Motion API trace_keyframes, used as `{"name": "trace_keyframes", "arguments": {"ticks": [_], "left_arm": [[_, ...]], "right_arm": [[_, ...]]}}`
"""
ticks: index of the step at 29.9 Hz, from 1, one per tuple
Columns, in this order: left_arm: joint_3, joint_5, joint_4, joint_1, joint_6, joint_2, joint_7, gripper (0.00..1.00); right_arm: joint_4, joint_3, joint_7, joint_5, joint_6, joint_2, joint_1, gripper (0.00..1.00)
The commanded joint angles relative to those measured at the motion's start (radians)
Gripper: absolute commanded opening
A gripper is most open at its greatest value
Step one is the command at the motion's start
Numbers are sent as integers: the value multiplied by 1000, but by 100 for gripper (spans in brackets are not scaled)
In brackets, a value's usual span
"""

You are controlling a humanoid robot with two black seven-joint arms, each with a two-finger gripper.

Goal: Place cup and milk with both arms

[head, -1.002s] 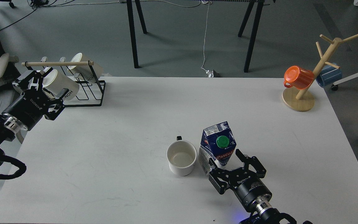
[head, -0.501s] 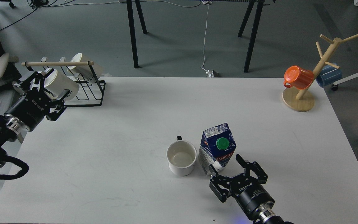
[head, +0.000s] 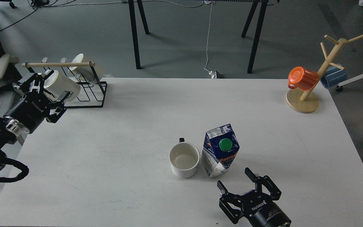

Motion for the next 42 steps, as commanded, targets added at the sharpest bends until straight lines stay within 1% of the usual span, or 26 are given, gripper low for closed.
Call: {"name": "trace_keyframes", "arguments": {"ticks": [1, 3, 4, 6, 9, 14, 16, 20, 26, 30, 36, 42], "left_arm": [[0, 0, 4, 0, 0, -6, 0, 85], [0, 0, 5, 0, 0, -8, 0, 85], [0, 0, 5, 0, 0, -8, 0, 85], [0, 0, 5, 0, 0, -8, 0, 85], [0, 0, 5, 0, 0, -8, 0, 85], [0, 0, 5, -2, 0, -8, 0, 85], [-5, -1, 5, -3, 0, -8, 0, 85], [-15, -14, 5, -3, 0, -12, 0, 85], [-43, -17, 2, -6, 0, -12, 0, 85], [-75, -17, 2, -6, 0, -5, 0, 85], [-83, -17, -2, -9, 0, -8, 0, 85], [-83, -17, -7, -11, 0, -8, 0, 85]], "right_arm": [[2, 4, -2, 3, 123, -115, -74, 99], [2, 17, -2, 4, 204, -171, -97, 99], [2, 29, -2, 6, 218, -194, -105, 99], [-1, 76, -2, 9, 218, -253, -123, 99], [-24, 203, -3, 16, 218, -323, -136, 99], [-76, 469, -14, 18, 218, -317, -105, 98], [-82, 498, -14, 16, 218, -321, -18, 98], [-134, 477, -14, 21, 218, -332, 168, 98], [-300, 350, 0, 21, 218, -361, 433, 98], [-348, 342, 1, 18, 218, -381, 499, 98], [-440, 333, 1, 16, 218, -383, 567, 99], [-547, 206, 3, 16, 218, -375, 737, 99]]}}
